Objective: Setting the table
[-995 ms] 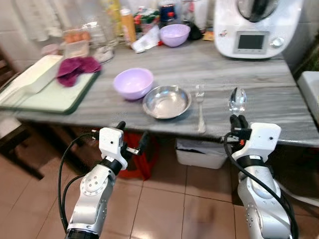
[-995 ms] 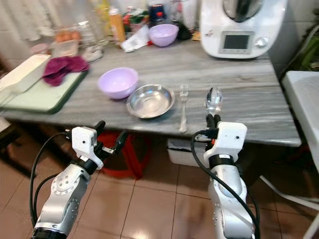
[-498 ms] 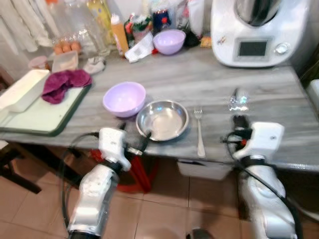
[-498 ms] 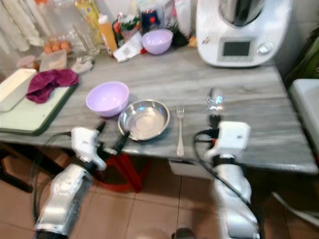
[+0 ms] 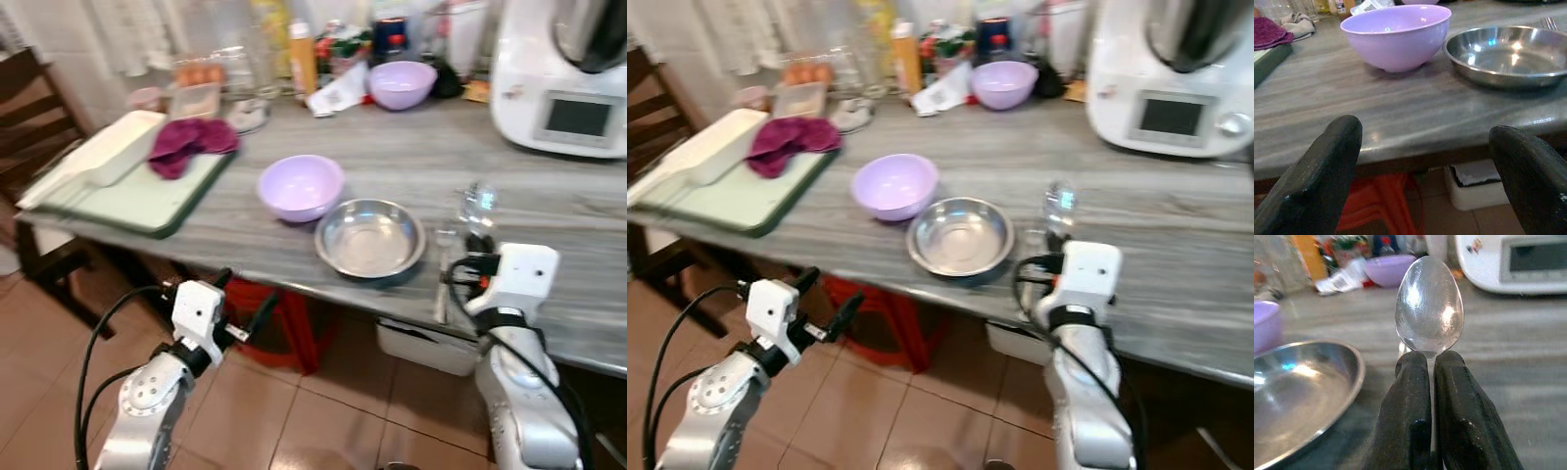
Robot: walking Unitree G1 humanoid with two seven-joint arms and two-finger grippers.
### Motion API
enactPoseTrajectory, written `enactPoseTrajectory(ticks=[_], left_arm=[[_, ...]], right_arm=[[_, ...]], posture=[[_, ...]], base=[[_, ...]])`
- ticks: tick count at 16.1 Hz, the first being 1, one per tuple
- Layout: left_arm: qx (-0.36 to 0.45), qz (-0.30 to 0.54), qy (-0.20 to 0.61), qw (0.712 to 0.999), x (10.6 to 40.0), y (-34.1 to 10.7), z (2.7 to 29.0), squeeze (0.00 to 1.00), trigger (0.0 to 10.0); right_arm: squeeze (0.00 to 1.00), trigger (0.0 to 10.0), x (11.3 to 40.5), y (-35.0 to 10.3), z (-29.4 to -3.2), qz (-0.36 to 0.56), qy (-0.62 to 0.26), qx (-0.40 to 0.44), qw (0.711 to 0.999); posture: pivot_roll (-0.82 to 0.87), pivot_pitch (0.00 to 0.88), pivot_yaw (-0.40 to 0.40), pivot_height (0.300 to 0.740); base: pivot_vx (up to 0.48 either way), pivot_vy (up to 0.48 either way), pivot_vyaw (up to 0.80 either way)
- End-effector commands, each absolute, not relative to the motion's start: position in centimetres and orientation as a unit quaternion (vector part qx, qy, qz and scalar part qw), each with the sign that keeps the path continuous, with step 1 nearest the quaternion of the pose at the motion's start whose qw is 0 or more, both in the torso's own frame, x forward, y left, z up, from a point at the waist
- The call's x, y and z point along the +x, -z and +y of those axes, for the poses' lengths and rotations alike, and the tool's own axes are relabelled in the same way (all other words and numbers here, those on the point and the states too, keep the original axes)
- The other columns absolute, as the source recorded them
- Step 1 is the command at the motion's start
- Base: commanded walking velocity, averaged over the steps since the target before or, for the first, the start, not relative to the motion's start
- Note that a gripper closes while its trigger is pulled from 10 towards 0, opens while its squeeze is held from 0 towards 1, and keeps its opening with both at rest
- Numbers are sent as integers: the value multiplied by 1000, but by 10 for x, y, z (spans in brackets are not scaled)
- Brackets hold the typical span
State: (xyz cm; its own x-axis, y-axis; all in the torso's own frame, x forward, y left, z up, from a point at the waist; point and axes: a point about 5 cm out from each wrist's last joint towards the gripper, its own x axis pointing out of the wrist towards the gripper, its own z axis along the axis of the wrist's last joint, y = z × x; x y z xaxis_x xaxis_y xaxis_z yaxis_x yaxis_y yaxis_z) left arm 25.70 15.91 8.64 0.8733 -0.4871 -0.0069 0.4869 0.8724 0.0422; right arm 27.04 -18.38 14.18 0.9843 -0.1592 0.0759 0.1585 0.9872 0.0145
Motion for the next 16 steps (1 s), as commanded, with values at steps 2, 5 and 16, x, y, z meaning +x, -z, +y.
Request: enactPoseTrajectory(ticks=[2,5,16], left_arm=[[17,-11,284,959,255,-92,159,0,10000],[12,-2,341,940,249,-90,153,0,10000],[-8,26,413,910,243,-60,145,0,10000]], right_arm=[[0,10000,272,-142,-188,-32,97,-1,995],[0,10000,270,-141,-194,-21,117,0,993],[0,10000,276,-130,-210,48,128,13,991]], posture=[[-217,121,121,740],[-221,122,124,740],[-251,127,105,740]], base=[[0,0,0],[0,0,0],[0,0,0]])
